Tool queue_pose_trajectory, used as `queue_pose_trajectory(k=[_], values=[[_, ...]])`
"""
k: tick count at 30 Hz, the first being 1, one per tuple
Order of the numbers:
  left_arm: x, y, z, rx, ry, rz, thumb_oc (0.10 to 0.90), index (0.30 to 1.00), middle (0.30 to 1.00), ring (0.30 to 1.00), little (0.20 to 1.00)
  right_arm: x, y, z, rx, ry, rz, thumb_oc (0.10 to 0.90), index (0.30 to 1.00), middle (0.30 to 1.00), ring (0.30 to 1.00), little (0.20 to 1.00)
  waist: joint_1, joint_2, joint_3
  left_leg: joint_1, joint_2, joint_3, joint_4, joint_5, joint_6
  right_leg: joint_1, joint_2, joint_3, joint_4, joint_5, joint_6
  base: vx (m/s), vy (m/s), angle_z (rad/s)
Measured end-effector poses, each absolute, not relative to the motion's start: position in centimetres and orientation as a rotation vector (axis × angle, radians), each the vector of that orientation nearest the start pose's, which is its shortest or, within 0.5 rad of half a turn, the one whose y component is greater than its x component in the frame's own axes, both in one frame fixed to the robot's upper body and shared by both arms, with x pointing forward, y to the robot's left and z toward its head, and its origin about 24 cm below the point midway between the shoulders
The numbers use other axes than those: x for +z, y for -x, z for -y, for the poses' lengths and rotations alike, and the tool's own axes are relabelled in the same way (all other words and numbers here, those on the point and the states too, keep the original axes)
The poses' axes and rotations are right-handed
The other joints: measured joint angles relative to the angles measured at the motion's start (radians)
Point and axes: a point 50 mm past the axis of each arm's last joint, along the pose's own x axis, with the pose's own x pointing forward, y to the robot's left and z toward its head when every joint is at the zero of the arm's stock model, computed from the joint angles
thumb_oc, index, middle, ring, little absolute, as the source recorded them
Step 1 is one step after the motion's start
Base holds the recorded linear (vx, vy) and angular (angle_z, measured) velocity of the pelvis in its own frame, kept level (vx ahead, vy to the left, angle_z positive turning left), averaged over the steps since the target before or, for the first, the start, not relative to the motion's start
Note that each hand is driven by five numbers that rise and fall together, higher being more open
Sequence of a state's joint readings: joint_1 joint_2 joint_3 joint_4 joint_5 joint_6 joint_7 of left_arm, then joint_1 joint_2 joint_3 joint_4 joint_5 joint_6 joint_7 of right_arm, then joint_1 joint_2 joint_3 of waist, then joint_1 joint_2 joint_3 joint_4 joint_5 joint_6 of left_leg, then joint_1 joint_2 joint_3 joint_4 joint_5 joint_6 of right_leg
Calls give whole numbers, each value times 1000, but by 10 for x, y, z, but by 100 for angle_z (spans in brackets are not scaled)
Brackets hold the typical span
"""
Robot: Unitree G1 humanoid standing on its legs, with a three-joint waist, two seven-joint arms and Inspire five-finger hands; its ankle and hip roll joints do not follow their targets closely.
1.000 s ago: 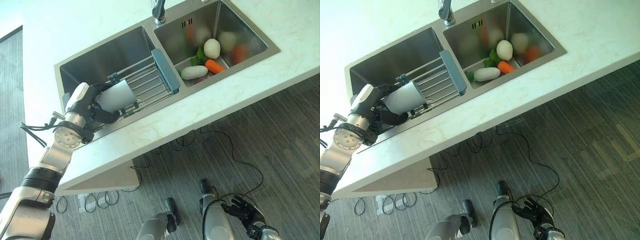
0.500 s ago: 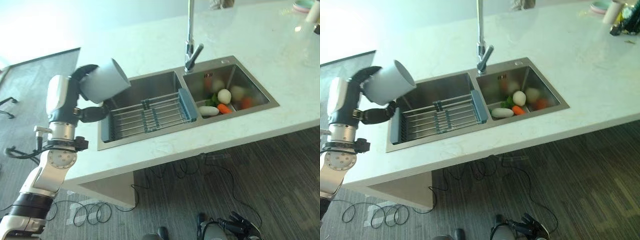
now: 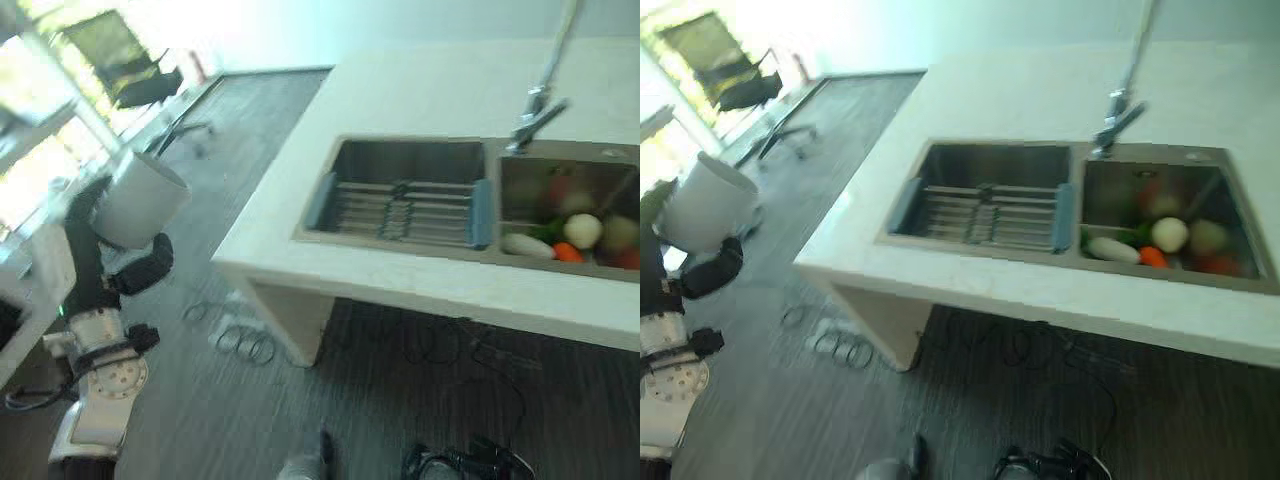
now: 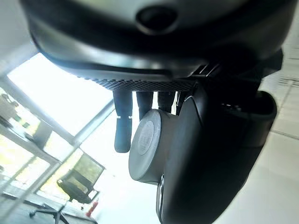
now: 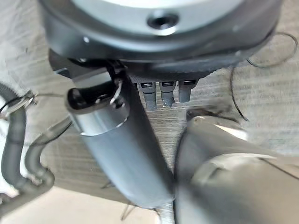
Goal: Place the dishes in the dishwasher.
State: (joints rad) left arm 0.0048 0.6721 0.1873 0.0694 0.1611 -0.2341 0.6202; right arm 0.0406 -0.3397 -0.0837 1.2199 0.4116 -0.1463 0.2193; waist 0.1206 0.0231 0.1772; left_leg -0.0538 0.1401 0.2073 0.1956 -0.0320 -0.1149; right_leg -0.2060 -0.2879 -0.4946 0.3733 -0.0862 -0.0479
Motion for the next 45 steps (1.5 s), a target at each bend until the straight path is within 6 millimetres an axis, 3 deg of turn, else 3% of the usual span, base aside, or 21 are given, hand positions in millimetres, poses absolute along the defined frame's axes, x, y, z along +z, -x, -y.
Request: queue_pose_trajectory(k=[3,5,6,8,10,11,15,18,19,20,21,22,24,27,30,31,34,36,40,43,45], values=[[147,-233,-308,661,-728,539,400,300,300,300,300,-136,-72,307,-474,-195,-959,800,900,900,900,900,-37,24,-6,70,54,52,99,-97,-31,44,-56,-129,-16,26,48,-312,380,153],[153,-234,-303,644,-713,584,400,300,300,300,300,-130,-66,322,-566,-207,-935,800,900,900,900,900,-59,48,-13,79,65,123,101,-144,8,36,-114,-186,-2,58,82,-321,536,172],[156,-241,-296,618,-693,604,400,300,300,300,300,-134,-59,316,-620,-234,-941,800,900,900,900,900,-67,27,-2,50,-22,90,115,-182,47,30,-179,-108,46,81,126,-275,495,189],[149,-234,-297,619,-686,568,400,300,300,300,300,-140,-63,300,-628,-269,-944,800,900,900,900,900,-21,5,-3,-39,-103,37,218,-221,135,33,-185,18,-77,140,165,-294,489,132],[148,-235,-297,600,-683,541,400,300,300,300,300,-147,-73,275,-583,-322,-941,800,900,900,900,900,-3,8,-3,-111,-153,-20,291,-235,202,71,-193,30,-123,160,130,-216,382,121],[148,-236,-297,589,-688,536,400,300,300,300,300,-149,-77,264,-564,-352,-939,800,900,900,900,900,-8,4,-2,-119,-179,-63,296,-228,220,90,-174,58,-94,203,109,-128,298,149],[139,-236,-303,600,-675,488,400,300,300,300,300,-151,-101,231,-447,-436,-904,800,900,900,900,900,-7,20,8,-76,-220,-176,187,-153,264,100,38,256,53,-56,188,30,191,94],[136,-238,-299,580,-660,481,400,300,300,300,300,-145,-116,228,-404,-449,-852,800,900,900,900,900,-13,5,5,-25,-277,-216,48,-87,247,67,135,264,81,-132,145,127,113,54],[135,-239,-298,573,-659,475,400,300,300,300,300,-142,-121,233,-401,-435,-839,800,900,900,900,900,-6,13,7,-10,-287,-216,17,-79,227,52,166,263,75,-136,121,175,65,12],[132,-239,-298,568,-657,463,400,300,300,300,300,-141,-123,237,-391,-416,-845,800,900,900,900,900,-16,10,11,-6,-281,-185,27,-127,131,48,187,278,38,-119,89,310,98,42],[146,-244,-298,547,-689,514,400,300,300,300,300,-141,-123,239,-367,-402,-860,800,900,900,900,900,-60,-45,12,-70,-222,-111,198,-221,244,20,119,350,71,-121,154,484,79,61],[143,-247,-290,543,-641,522,400,300,300,300,300,-142,-117,251,-413,-393,-898,800,900,900,900,900,-60,-55,28,-65,-270,-132,218,-240,261,-70,109,382,193,-161,190,716,5,73],[141,-250,-290,493,-657,493,400,300,300,300,300,-142,-113,255,-444,-408,-901,800,900,900,900,900,-69,-43,35,-35,-293,-171,121,-206,250,-205,184,324,167,-135,142,634,-87,54],[131,-253,-283,433,-655,454,400,300,300,300,300,-150,-92,256,-470,-412,-987,800,900,900,900,900,-92,7,52,136,-303,-253,-3,-190,240,-141,301,299,108,-94,20,425,-25,80],[130,-254,-277,425,-616,470,400,300,300,300,300,-149,-91,261,-460,-389,-1002,800,900,900,900,900,-91,5,50,137,-380,-214,150,-183,181,-58,302,299,47,-56,-129,340,-50,59],[129,-253,-271,411,-593,478,400,300,300,300,300,-149,-93,263,-458,-380,-1006,800,900,900,900,900,-80,4,52,24,-379,-153,370,-150,129,-45,280,321,52,-77,-130,265,-46,34],[137,-252,-262,359,-554,517,400,300,300,300,300,-148,-102,261,-382,-348,-1005,800,900,900,900,900,-6,-12,59,-219,-270,-94,793,-128,98,43,271,345,49,-118,-111,237,-3,-22],[149,-258,-261,349,-514,559,400,300,300,300,300,-145,-114,258,-332,-319,-966,800,900,900,900,900,-3,-51,69,-314,-215,-105,666,-126,99,84,237,343,42,-149,-89,350,134,12],[155,-259,-263,328,-508,568,400,300,300,300,300,-134,-149,253,-226,-243,-905,800,900,900,900,900,-6,-47,74,-230,-186,-120,-141,-26,90,224,227,383,-34,-191,1,402,277,-19],[144,-259,-257,319,-461,539,400,300,300,300,300,-132,-150,260,-234,-222,-913,800,900,900,900,900,16,28,75,-371,-122,-156,-18,5,47,323,245,415,-87,-228,26,381,267,-46],[134,-254,-259,316,-469,497,400,300,300,300,300,-139,-129,263,-257,-220,-967,800,900,900,900,900,32,40,67,-376,-80,-130,73,-18,59,399,201,383,-90,-258,62,405,283,-68]])
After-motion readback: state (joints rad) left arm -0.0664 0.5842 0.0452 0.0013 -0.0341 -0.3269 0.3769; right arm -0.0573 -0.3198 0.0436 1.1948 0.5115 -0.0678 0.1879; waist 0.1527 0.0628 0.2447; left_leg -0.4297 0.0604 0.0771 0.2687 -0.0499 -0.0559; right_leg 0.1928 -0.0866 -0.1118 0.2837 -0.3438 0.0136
